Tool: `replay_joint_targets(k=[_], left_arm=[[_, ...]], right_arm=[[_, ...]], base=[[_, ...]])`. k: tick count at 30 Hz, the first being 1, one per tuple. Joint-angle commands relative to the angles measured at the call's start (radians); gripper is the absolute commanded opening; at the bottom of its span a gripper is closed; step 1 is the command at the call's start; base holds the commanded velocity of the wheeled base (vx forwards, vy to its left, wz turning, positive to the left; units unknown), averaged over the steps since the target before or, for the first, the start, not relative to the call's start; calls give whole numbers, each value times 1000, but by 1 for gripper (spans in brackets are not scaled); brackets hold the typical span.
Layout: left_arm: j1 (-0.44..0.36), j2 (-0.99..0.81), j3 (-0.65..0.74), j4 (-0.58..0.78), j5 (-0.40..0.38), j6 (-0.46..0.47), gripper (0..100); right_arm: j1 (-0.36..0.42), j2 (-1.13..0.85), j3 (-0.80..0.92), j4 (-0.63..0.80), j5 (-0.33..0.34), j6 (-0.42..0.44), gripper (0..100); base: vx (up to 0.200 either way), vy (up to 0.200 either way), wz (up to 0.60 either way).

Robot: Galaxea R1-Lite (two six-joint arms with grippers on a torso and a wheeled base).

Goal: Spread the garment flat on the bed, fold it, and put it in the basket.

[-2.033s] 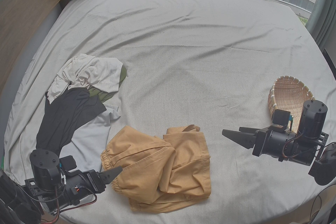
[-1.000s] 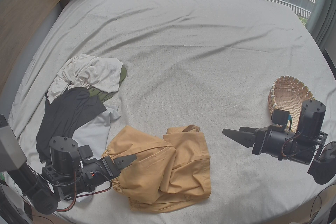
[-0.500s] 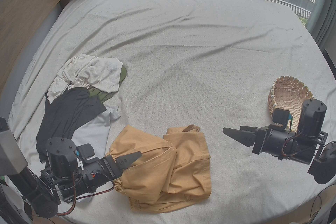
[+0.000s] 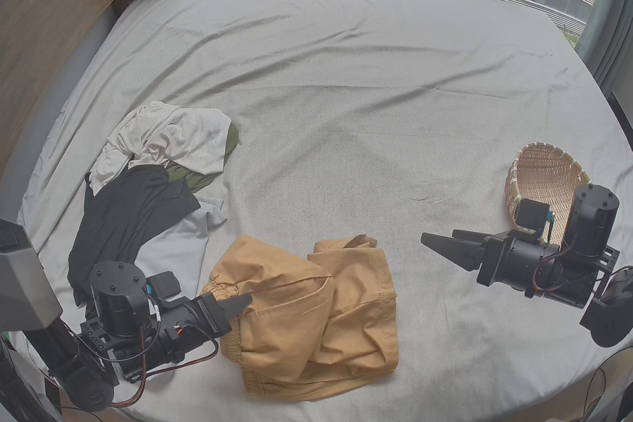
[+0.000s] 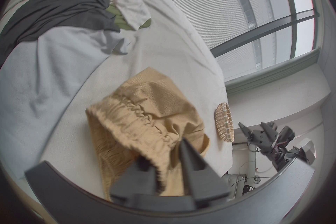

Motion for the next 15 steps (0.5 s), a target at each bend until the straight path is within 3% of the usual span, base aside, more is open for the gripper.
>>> replay_joint_targets(k=[1,9,15], left_arm=[[4,-5,2,-85,1,1,0],[4,-21,-29,-133,-6,10,0],[19,-58,-29,-133,-14,68,0]], right_arm=[[4,4,4,-2,0,0,100],[16,63,4,-5,2,4,100],[18,106,5,-38,2,4,100]], base=[[0,0,0],[0,0,0],[0,0,0]])
